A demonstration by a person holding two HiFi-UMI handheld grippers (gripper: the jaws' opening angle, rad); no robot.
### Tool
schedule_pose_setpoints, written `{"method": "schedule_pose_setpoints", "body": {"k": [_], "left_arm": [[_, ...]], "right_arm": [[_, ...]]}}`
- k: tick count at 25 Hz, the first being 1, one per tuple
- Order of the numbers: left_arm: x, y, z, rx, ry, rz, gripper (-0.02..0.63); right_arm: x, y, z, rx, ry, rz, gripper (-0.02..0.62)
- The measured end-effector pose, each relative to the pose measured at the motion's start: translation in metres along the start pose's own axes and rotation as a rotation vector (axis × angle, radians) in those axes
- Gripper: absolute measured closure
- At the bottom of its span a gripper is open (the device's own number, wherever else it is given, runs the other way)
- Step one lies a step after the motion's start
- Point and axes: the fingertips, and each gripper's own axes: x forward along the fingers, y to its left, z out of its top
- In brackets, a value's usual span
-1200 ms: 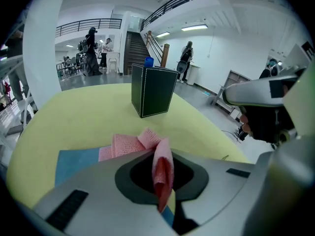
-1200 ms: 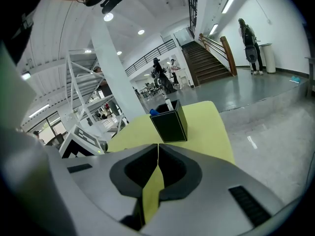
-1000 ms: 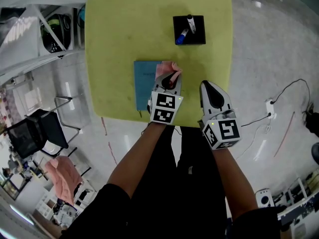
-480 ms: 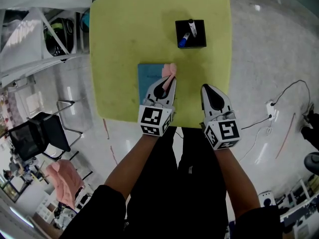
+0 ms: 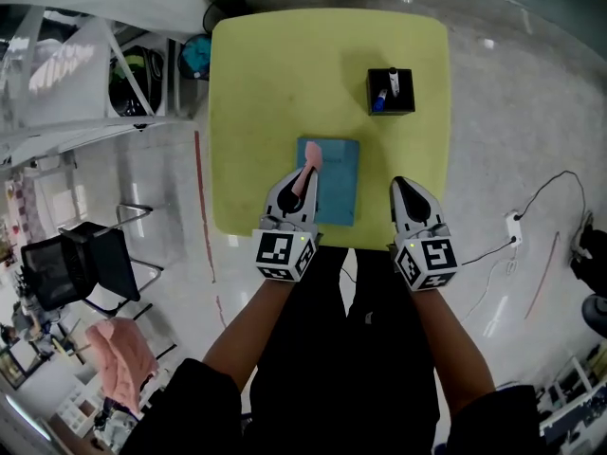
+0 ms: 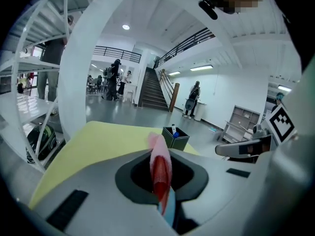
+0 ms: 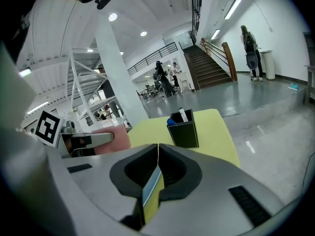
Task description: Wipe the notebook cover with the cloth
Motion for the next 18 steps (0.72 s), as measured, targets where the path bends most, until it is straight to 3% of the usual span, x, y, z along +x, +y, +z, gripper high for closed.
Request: {"method": "schedule_pose_setpoints", "body": {"k": [5, 12, 18], "left_arm": [[-0.032, 0.038, 0.006, 0.011, 0.010, 0.036, 0.575], [-0.068, 0.064, 0.006, 0.027, 0.031, 0.048, 0.575], [-0.068, 0.073, -0.006, 0.068, 0.028, 0.045, 0.575]], "right_arm": [[0.006, 0.033, 0.005, 0.003, -0.020, -0.021, 0.563], [-0.010, 0.043, 0.008, 0.141, -0.074, -0.139, 0.563], [-0.014, 0.066, 0.020, 0.143, -0.094, -0.125, 0.563]]}}
